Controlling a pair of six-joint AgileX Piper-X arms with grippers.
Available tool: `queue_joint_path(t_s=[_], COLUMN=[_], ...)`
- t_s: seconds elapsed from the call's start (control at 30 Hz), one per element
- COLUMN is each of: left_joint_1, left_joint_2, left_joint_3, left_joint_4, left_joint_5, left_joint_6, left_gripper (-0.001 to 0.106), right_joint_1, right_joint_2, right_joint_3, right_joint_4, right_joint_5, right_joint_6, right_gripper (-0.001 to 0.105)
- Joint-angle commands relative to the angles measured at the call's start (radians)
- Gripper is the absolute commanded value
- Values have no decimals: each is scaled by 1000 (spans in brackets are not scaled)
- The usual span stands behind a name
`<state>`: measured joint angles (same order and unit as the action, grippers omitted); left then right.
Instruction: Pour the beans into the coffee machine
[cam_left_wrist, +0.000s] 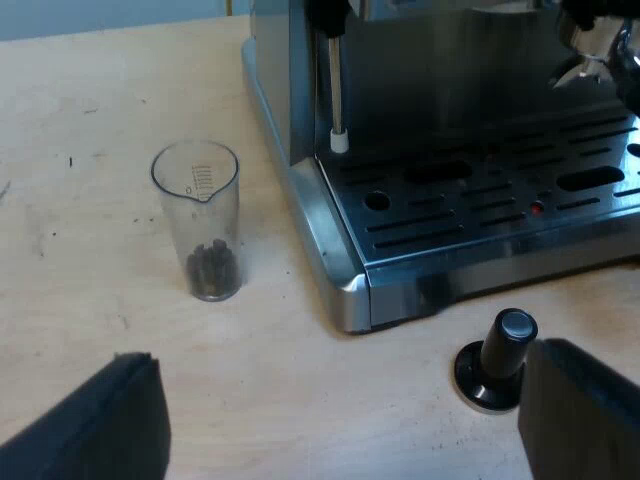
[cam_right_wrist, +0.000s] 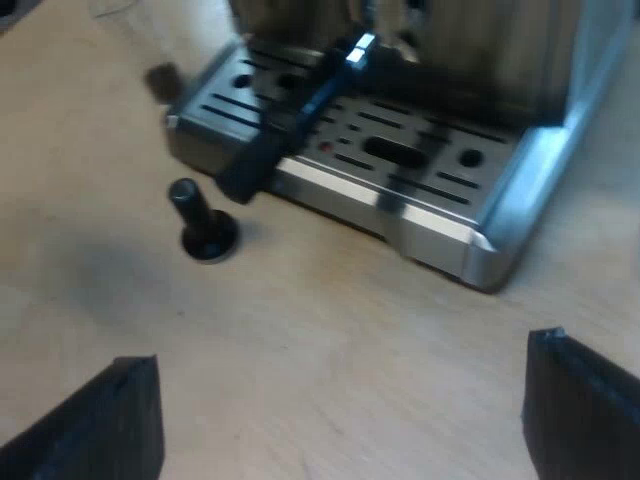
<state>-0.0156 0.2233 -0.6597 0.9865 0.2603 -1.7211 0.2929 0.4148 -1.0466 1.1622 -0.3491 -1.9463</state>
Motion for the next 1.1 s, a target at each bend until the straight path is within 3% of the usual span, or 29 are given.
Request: queue_joint_path(t_s=[0.03, 0.37, 0.9, 1.1], left_joint_1=[-5, -5, -5, -5], left_joint_2=[3, 3, 7, 8], left_joint_3=[-9, 1, 204, 283], left_joint_4=[-25, -76, -308, -417], left_joint_5=[-10, -48, -48, -107], left_joint_6=[-11, -6, -3, -3], left_gripper=[74, 74, 74, 74], right_joint_1=[49, 193, 285, 289], right_joint_2=[27, 114, 233, 240], right_joint_3=[-23, -23, 63, 116], right_joint_4=[-53, -188, -409, -513], right_joint_5=[-54, -81, -77, -77], right_joint_6=[-18, -18, -18, -18], right_gripper=[79, 79, 79, 79])
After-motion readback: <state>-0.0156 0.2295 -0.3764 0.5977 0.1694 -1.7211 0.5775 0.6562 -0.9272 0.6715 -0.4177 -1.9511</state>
